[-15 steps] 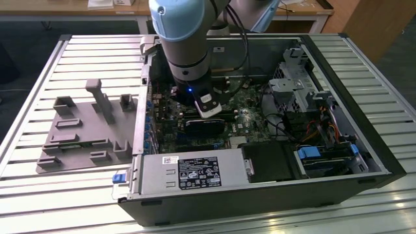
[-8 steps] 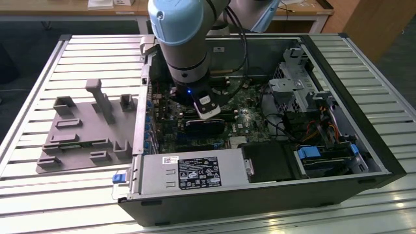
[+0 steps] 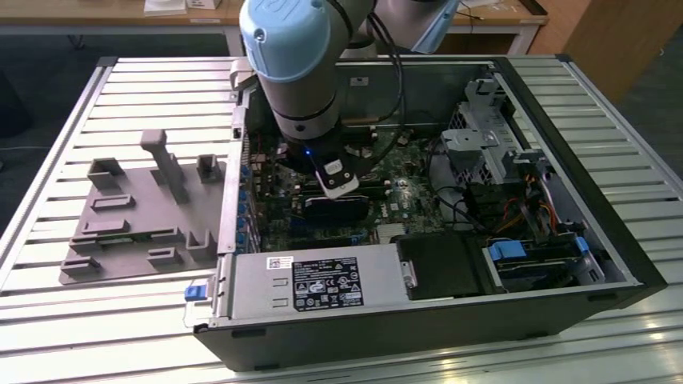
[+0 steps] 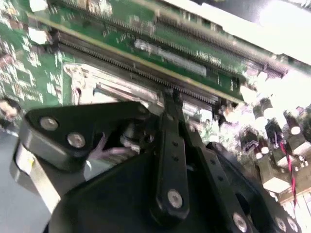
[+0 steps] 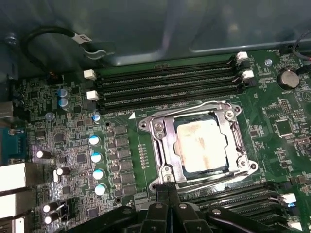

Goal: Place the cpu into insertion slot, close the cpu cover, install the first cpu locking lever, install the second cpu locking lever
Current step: 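Install the second cpu locking lever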

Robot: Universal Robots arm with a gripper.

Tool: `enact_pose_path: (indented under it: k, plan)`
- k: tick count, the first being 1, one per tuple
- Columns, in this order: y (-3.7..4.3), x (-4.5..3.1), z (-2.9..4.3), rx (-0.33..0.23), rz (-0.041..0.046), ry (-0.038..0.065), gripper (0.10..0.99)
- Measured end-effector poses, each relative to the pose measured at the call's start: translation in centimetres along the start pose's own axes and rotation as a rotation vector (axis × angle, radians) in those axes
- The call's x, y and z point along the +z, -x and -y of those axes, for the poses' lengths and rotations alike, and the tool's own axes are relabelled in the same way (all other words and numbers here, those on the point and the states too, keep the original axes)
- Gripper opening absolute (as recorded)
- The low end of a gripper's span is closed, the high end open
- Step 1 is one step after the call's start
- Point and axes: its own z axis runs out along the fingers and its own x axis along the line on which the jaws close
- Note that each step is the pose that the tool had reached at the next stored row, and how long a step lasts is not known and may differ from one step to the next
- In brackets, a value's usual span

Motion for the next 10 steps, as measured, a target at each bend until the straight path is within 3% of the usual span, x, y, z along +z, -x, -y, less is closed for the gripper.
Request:
enact_pose_path:
  k: [4,10]
  plan:
    - [-0.19,0.02,0.05,0.002,-0.0024,0.013,0.102]
    - [-0.58,0.11,0.16,0.002,-0.0028,0.016,0.102]
